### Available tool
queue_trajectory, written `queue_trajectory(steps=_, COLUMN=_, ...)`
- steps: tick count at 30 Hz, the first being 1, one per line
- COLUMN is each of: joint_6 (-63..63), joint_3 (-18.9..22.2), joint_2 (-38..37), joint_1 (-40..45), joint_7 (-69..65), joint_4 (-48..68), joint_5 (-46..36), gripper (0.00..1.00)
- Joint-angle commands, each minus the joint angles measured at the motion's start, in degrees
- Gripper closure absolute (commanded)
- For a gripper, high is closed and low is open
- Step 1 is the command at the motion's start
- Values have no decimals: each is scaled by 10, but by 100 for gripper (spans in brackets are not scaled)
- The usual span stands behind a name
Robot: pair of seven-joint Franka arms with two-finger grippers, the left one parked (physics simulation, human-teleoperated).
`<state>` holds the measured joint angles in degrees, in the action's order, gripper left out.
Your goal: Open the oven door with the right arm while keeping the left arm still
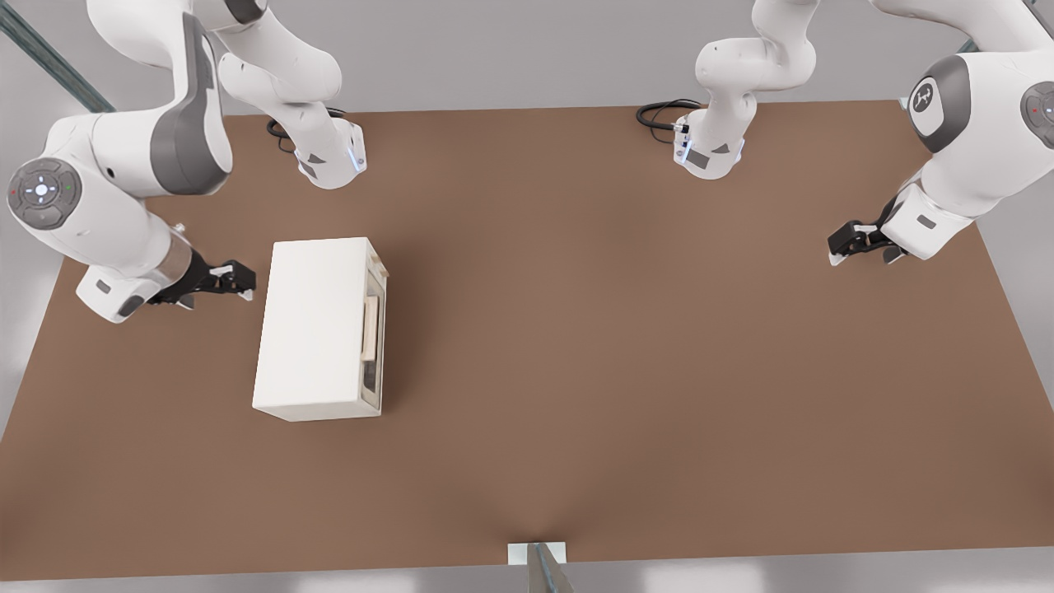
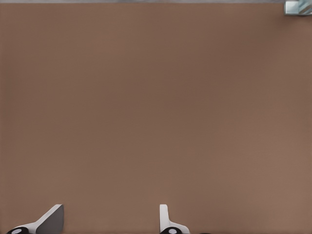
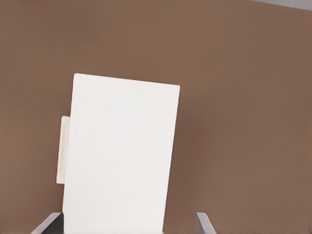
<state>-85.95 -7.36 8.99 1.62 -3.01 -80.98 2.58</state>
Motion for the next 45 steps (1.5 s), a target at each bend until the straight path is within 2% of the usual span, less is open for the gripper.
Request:
queue_trajectory(steps=1, joint_6=2, joint_3=0, joint_2=0, joint_1=0, joint_7=-30, joint_4=0, joint_5=1, gripper=0)
queue_trajectory(steps=4, joint_6=7, joint_3=-7, joint_2=17, joint_1=-36, joint_7=-37, joint_4=-1, joint_5=16, gripper=0)
queue_trajectory(steps=5, joint_6=25, joint_3=-9, joint_2=28, joint_1=-36, joint_7=-97, joint_4=-1, joint_5=38, gripper=15)
queue_trajectory(steps=6, joint_6=58, joint_3=-16, joint_2=39, joint_1=-101, joint_7=-96, joint_4=-1, joint_5=170, gripper=100)
queue_trajectory(steps=7, joint_6=89, joint_3=-17, joint_2=65, joint_1=-157, joint_7=-53, joint_4=-1, joint_5=272, gripper=100)
queue_trajectory(steps=8, joint_6=152, joint_3=-17, joint_2=113, joint_1=-229, joint_7=55, joint_4=-1, joint_5=372, gripper=100)
queue_trajectory(steps=9, joint_6=214, joint_3=-16, joint_2=154, joint_1=-278, joint_7=119, joint_4=-1, joint_5=425, gripper=100)
queue_trajectory(steps=11, joint_6=228, joint_3=-16, joint_2=215, joint_1=-314, joint_7=260, joint_4=-1, joint_5=427, gripper=100)
queue_trajectory(steps=13, joint_6=187, joint_3=-13, joint_2=223, joint_1=-322, joint_7=369, joint_4=-44, joint_5=429, gripper=100)
queue_trajectory(steps=15, joint_6=160, joint_3=-11, joint_2=235, joint_1=-336, joint_7=398, joint_4=-44, joint_5=425, gripper=100)
queue_trajectory(steps=26, joint_6=127, joint_3=-5, joint_2=284, joint_1=-371, joint_7=470, joint_4=-39, joint_5=419, gripper=100)
queue_trajectory(steps=36, joint_6=108, joint_3=15, joint_2=292, joint_1=-371, joint_7=465, joint_4=-39, joint_5=423, gripper=100)
queue_trajectory(steps=45, joint_6=91, joint_3=16, joint_2=299, joint_1=-372, joint_7=474, joint_4=-40, joint_5=424, gripper=100)
